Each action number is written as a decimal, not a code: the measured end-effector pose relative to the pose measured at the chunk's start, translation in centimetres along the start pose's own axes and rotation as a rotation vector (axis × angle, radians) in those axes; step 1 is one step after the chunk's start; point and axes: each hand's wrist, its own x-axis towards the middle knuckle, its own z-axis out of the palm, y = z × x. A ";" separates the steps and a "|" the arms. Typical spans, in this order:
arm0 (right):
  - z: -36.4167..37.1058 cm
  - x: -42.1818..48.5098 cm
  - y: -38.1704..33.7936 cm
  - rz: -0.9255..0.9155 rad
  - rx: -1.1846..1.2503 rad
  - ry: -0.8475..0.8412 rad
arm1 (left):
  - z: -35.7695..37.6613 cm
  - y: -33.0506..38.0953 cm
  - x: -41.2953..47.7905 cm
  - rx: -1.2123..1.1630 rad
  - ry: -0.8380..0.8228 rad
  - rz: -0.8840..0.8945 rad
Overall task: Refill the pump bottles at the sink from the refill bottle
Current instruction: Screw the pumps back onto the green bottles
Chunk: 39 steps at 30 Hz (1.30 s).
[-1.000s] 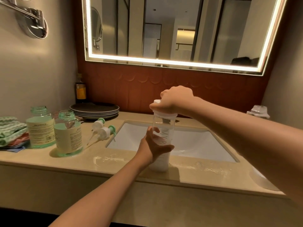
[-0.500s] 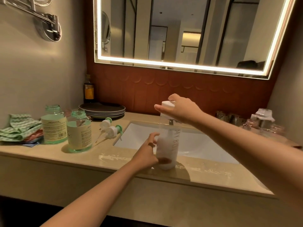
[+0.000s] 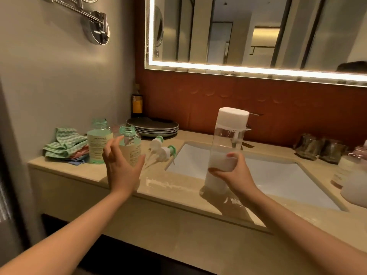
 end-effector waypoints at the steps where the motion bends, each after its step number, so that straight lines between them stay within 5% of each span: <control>1: 0.8 0.8 -0.4 -0.010 0.042 -0.007 | 0.0 -0.3 0.5 -0.013 -0.011 -0.012; 10: 8.4 11.0 -2.9 -0.086 0.109 0.005 | 1.5 -2.0 4.1 -0.159 -0.040 -0.236; 21: 16.4 21.4 0.0 0.041 0.137 0.001 | 2.1 -4.7 5.3 -0.190 -0.096 -0.146; 34: 19.4 22.4 1.8 0.049 0.018 -0.133 | 2.2 -4.8 5.3 -0.183 -0.146 -0.156; 39: 18.4 19.8 1.3 -0.046 -0.254 0.237 | 1.9 -4.6 5.3 -0.164 -0.166 -0.169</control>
